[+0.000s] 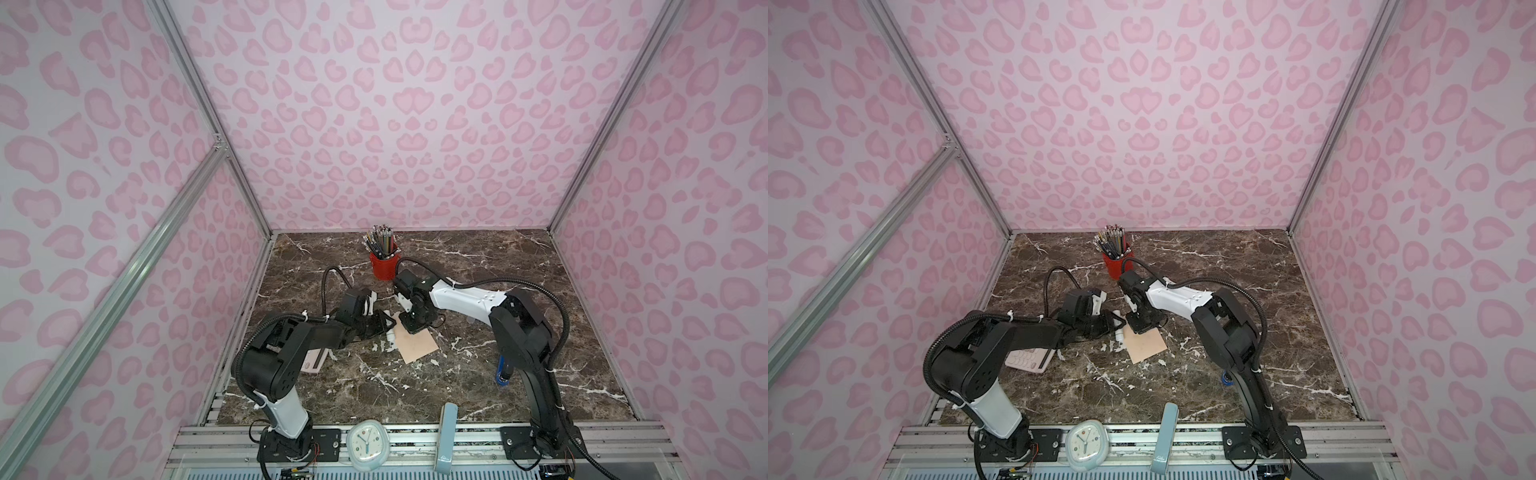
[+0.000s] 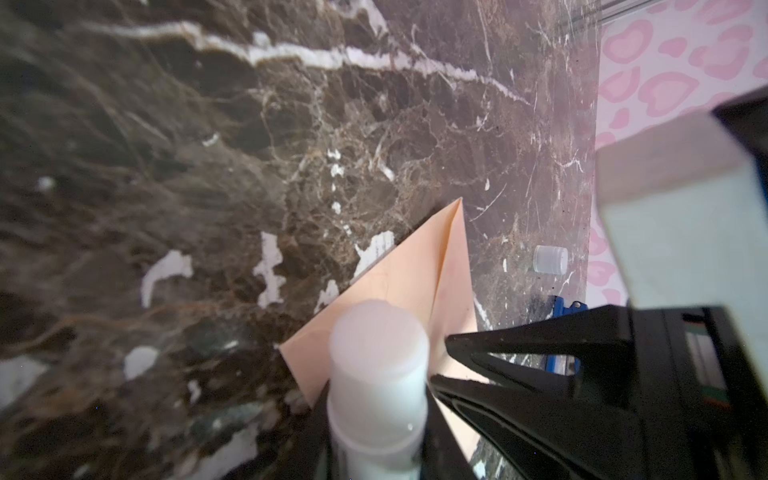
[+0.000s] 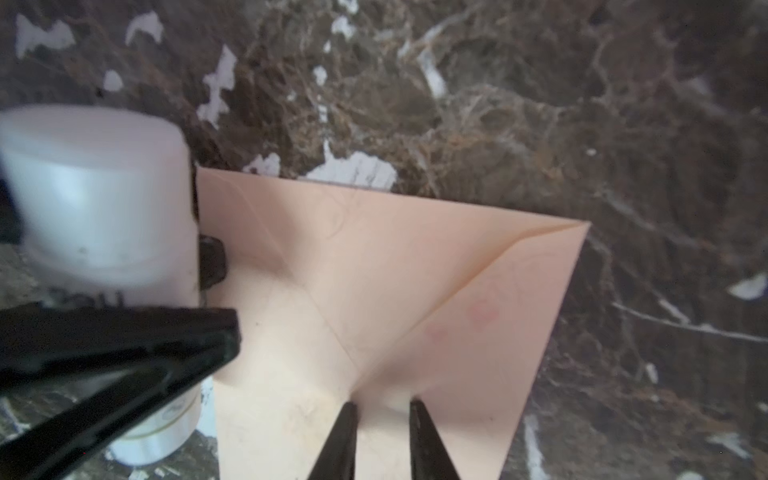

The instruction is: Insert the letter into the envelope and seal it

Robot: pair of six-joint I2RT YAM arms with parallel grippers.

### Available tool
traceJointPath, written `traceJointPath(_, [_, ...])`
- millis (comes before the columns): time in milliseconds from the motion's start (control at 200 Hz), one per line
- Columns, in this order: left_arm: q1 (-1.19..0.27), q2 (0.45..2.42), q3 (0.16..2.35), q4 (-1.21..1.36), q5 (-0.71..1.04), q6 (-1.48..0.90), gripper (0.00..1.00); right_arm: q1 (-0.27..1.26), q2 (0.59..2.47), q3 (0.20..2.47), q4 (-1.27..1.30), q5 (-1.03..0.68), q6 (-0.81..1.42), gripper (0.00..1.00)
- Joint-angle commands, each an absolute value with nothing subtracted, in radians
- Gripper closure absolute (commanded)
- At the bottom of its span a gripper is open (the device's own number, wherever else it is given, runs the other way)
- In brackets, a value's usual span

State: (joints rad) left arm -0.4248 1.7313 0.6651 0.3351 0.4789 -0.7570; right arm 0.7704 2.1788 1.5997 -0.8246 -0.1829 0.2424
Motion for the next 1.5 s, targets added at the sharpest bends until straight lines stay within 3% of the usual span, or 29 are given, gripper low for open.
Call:
traceJointPath(0, [-0.425,1.743,0.658,0.23,0.44,-0.746,0.96,0.778,2.249,1.562,-0.876,-0.21,0.242,0.73])
traceJointPath(140, [-0.424,1.746,0.659,0.229,0.442,-0.745,0.96,0.778,2.247,1.562,-0.879,-0.215,0.233,0.73])
traceJointPath(365, [-0.423,1.746,0.661,0.224,0.441,-0.744,0.96,0.766,2.232,1.564,-0.893,-0.212,0.216,0.92])
traceJointPath(630, [-0.423,1.75,0.662,0.224,0.44,-0.746,0.96,0.787,2.226,1.532,-0.896,-0.223,0.2,0.78])
traceJointPath(1230, [-0.421,1.752,0.676,0.21,0.443,-0.741,0.96,0.764,2.209,1.529,-0.936,-0.204,0.126,0.71])
traceJointPath(1335, [-0.42,1.753,0.679,0.206,0.443,-0.739,0.96,0.757,2.207,1.531,-0.941,-0.204,0.12,0.72])
traceJointPath(1495, [-0.42,1.756,0.684,0.2,0.446,-0.736,0.96,0.749,2.204,1.535,-0.946,-0.21,0.105,0.86])
